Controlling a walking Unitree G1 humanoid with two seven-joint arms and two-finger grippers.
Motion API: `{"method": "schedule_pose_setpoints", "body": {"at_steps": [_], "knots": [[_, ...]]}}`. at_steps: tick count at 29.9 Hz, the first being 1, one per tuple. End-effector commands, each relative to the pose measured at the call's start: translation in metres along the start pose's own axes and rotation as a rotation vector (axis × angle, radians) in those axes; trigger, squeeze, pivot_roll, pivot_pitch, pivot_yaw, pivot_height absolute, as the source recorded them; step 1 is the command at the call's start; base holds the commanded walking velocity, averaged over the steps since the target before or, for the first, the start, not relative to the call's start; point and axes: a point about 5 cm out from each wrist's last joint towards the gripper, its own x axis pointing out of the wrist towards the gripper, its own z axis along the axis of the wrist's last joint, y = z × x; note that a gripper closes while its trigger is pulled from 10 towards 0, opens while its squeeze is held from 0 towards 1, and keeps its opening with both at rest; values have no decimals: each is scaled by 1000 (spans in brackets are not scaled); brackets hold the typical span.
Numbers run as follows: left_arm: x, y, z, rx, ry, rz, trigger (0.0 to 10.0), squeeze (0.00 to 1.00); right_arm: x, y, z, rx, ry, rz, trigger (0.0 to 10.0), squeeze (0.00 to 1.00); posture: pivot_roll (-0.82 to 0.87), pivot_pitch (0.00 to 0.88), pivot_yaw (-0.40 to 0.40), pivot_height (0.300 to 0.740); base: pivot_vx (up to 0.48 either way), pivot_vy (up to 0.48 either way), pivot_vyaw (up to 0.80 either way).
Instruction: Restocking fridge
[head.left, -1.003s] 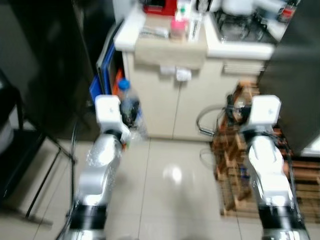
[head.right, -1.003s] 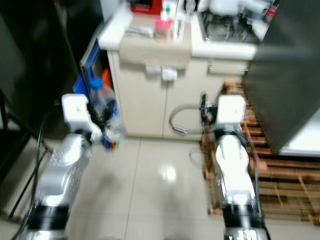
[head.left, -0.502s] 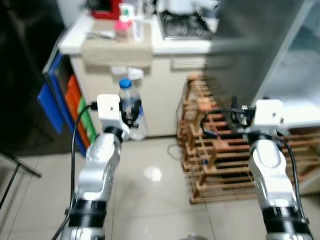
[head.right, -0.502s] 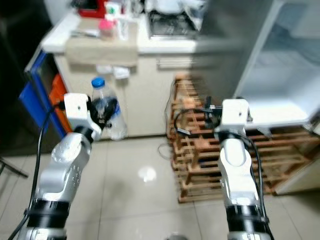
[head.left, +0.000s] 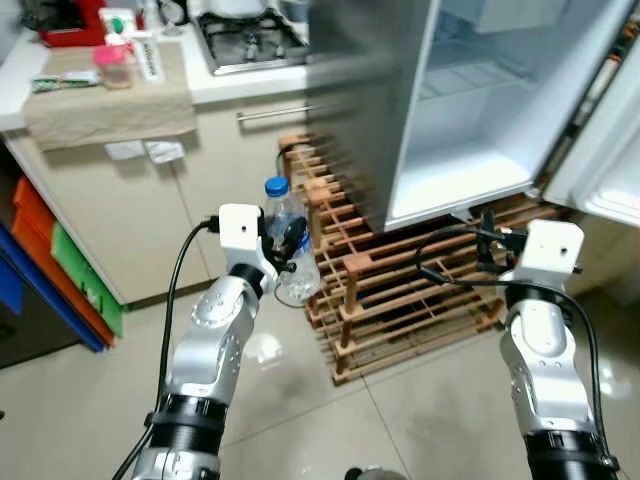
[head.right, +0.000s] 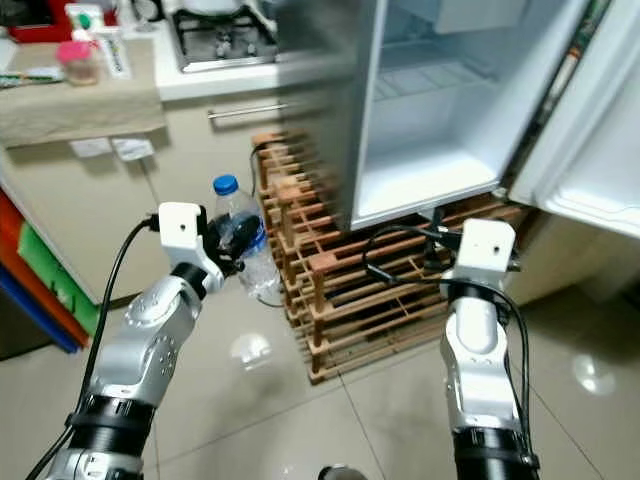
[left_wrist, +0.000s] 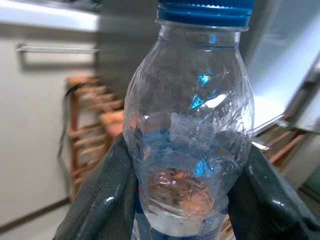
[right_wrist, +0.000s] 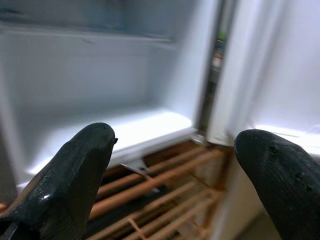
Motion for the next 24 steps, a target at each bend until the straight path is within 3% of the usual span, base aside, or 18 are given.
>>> {"method": "schedule_pose_setpoints", "body": {"at_steps": [1,10,13,20,24], "knots": [[4,-7,9,14,-44,-37,10000,0,2,-1,5,-6,-17,0,10000,0,-126,0,23,740,0,0,-656],[9,-19,21,59,-107,-124,10000,0,5,3,12,-20,-74,-1,10000,0,-135,0,38,740,0,0,-651],[13,-27,21,63,-107,-152,10000,0,5,7,17,-21,-90,4,10000,0,-140,0,47,740,0,-461,-648],[13,-31,19,63,-100,-172,10000,0,5,6,16,-23,-93,-5,10000,0,-140,0,49,740,0,-459,-643],[22,-40,19,51,-106,-197,10000,0,7,9,22,-49,-138,0,10000,0,-159,0,78,740,0,-454,-644]]}}
